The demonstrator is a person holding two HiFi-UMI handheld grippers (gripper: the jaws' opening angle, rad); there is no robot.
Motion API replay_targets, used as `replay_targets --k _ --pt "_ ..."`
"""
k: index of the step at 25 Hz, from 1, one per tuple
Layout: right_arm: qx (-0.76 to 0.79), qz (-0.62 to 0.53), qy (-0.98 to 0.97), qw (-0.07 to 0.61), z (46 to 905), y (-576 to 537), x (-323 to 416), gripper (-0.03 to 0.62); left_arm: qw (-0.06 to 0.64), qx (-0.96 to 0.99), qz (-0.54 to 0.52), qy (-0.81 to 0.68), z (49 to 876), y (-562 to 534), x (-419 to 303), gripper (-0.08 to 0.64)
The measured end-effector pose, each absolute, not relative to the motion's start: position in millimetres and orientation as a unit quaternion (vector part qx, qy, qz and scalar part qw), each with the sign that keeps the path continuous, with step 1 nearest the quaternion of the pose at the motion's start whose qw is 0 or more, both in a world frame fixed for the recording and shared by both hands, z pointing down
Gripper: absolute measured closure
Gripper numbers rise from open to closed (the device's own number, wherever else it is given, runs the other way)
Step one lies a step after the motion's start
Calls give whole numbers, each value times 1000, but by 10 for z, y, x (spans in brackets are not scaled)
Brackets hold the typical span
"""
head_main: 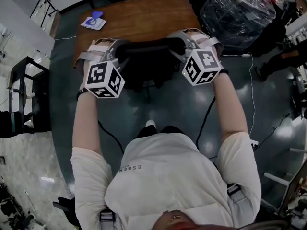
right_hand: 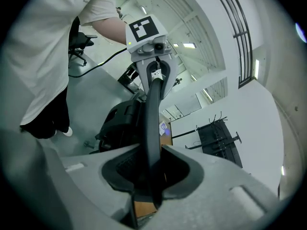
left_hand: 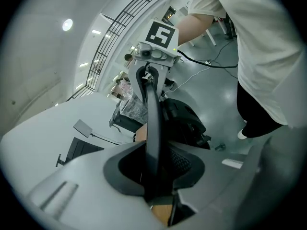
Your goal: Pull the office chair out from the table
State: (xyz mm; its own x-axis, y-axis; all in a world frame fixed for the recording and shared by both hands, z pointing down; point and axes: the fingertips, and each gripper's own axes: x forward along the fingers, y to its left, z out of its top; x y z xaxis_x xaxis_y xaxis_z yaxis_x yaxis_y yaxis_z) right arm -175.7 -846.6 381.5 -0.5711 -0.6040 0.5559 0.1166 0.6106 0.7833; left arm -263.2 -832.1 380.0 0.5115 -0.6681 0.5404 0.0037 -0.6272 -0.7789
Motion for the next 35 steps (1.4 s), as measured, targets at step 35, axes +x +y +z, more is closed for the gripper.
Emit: replay_targets --k 35 --pt "167 -422 -790 411 3763 -6476 -1288 500 358 -778 -454 247 3785 -6384 -2165 448"
